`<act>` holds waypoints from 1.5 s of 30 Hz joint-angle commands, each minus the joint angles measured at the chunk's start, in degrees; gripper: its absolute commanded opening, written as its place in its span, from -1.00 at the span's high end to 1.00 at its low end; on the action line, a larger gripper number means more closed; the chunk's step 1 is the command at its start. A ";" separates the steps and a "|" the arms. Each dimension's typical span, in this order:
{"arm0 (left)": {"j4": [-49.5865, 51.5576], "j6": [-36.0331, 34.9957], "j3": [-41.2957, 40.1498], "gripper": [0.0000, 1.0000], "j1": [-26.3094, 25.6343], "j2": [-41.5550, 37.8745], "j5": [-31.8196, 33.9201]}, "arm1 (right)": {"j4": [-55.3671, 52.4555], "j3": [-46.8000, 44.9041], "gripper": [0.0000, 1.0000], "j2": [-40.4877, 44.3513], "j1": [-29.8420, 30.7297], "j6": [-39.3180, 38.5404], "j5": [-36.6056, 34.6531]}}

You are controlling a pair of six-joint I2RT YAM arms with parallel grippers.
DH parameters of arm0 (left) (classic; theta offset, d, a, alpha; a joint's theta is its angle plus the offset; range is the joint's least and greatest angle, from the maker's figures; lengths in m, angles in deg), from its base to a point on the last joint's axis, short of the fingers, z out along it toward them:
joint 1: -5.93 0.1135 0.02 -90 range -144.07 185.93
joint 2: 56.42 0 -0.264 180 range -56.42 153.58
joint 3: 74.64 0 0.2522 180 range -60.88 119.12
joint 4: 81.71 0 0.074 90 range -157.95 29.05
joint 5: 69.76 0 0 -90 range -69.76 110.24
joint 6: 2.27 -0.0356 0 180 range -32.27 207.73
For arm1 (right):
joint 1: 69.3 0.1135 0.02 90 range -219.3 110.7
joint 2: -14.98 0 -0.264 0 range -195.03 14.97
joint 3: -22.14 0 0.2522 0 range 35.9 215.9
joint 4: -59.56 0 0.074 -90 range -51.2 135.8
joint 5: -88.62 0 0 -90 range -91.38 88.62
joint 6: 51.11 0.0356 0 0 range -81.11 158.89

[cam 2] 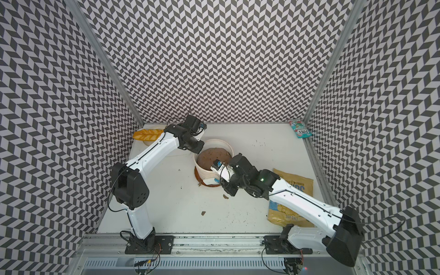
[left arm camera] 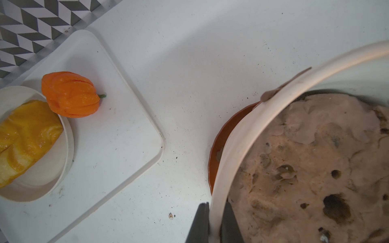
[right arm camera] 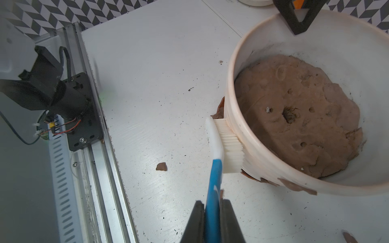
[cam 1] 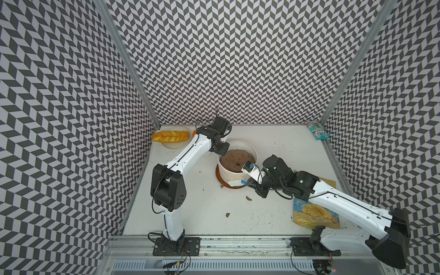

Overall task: Scrub the dried mud off the ceramic pot
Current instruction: Brush off the soil from the pot.

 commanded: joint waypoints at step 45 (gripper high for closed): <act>-1.06 -24.97 9.99 0.85 2.71 6.70 -18.06 | -0.65 2.96 1.00 1.06 -2.91 -5.31 14.18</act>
